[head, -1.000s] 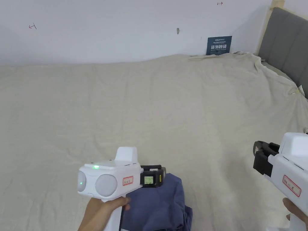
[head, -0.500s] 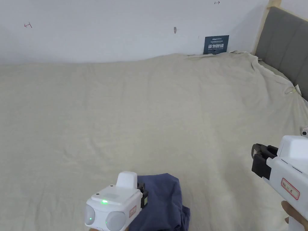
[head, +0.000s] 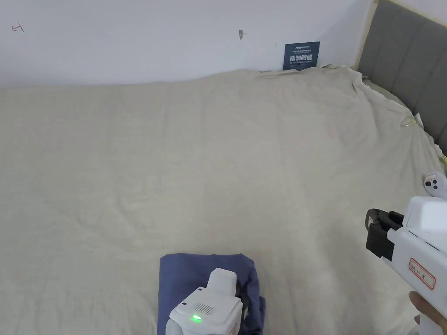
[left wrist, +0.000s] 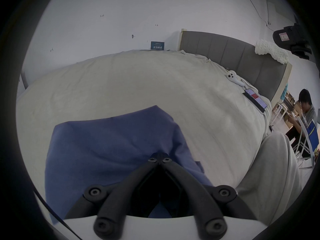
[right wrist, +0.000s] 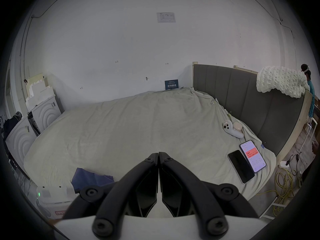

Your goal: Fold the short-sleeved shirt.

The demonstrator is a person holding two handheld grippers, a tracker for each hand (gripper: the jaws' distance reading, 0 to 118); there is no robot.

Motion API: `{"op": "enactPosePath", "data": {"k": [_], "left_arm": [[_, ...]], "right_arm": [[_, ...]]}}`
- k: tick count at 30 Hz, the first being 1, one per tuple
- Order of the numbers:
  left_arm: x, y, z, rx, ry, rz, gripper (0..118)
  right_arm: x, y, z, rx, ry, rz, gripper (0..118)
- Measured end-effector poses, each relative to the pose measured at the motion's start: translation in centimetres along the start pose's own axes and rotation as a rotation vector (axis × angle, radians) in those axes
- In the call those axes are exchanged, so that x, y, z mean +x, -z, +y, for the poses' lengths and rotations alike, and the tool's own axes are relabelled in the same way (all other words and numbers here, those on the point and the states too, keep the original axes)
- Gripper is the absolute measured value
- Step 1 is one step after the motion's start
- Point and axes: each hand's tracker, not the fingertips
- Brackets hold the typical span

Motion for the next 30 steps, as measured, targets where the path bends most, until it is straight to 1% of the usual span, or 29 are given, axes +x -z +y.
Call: {"op": "enactPosePath", "data": {"k": [3,6,11,13,17,20,26,30], "left_arm": [[0.6,0.2,-0.2,0.006,-0.011,-0.016,0],[1.5,0.1,-0.5,0.015,0.021,-0.022,0],[1.8,0.0,-0.5,0.024,0.004,-0.049,0],[2.1,-0.7,-0.2,0.06,0.019,-0.063,0],[1.6,-2.8,1.7,0.131,-0.022,-0.084,0],[1.0,-5.0,3.8,0.193,-0.025,-0.083,0],[-1.3,-9.3,7.6,0.307,0.0,-0.044,0],[-3.2,-11.9,9.7,0.393,0.022,0.038,0]], "right_arm": [[0.0,0.1,0.0,-0.003,0.003,0.001,1],[0.0,0.1,0.0,-0.003,0.002,0.004,1],[-0.1,0.0,0.1,0.0,0.001,0.003,1],[-0.2,-0.1,0.1,0.003,0.001,0.004,1],[-0.5,-0.4,0.4,0.017,0.0,0.009,1],[-1.0,-0.7,0.7,0.032,-0.005,0.019,1],[-2.0,-0.7,1.4,0.065,-0.021,0.042,1],[-3.3,-1.0,2.0,0.091,-0.031,0.06,1]]}}
